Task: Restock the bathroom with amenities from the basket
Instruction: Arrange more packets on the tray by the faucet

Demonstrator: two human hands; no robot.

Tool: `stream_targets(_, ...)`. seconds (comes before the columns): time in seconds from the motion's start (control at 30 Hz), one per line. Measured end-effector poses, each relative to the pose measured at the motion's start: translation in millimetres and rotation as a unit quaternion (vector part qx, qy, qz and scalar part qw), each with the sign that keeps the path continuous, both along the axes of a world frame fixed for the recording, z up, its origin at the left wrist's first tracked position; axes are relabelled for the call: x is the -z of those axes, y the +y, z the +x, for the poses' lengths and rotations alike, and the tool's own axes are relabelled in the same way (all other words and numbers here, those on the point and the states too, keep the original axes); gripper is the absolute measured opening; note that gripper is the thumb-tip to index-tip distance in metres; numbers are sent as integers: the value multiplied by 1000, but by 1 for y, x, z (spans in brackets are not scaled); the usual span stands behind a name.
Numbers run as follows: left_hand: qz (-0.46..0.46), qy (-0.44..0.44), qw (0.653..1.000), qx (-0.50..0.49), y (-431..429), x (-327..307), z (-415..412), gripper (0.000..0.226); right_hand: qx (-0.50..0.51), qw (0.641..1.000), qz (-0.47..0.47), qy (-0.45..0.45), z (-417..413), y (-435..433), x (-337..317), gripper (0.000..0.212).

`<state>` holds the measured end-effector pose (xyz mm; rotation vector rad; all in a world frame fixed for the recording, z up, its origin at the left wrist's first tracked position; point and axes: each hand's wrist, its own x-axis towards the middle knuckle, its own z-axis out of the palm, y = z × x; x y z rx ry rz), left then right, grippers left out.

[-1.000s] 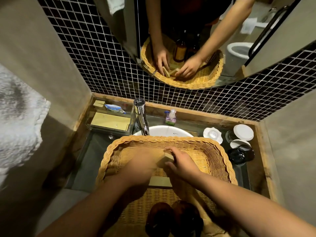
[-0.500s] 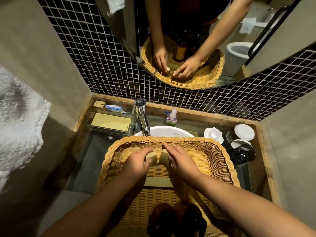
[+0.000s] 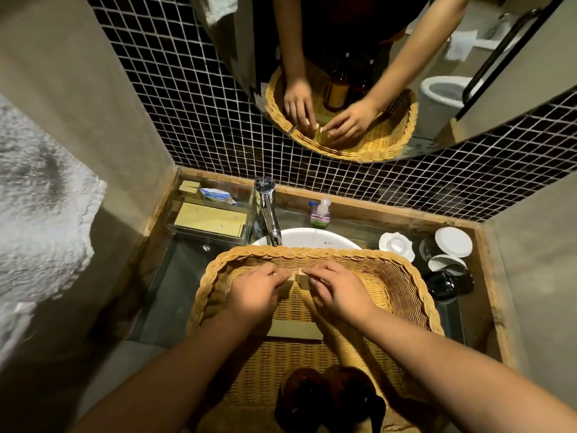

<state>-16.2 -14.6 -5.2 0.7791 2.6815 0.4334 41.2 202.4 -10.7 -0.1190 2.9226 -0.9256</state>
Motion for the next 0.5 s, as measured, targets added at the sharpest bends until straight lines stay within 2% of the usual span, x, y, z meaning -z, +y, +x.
stream_targets(0.07, -16, 17, 999, 35, 3, -11, -1, 49, -5, 1000, -1, 17, 0, -1, -6, 35)
stream_targets(0.13, 8, 43, 998, 38, 4, -26, -1, 56, -2, 999, -9, 31, -2, -2, -16, 37)
stream_targets(0.3, 88, 76, 992, -41, -12, -63, -24, 76, 34, 997, -43, 62, -27, -12, -52, 38)
stream_targets(0.5, 108, 125, 981, -106, -36, -100, -69, 78, 28, 993, -52, 106, -81, -36, -93, 38)
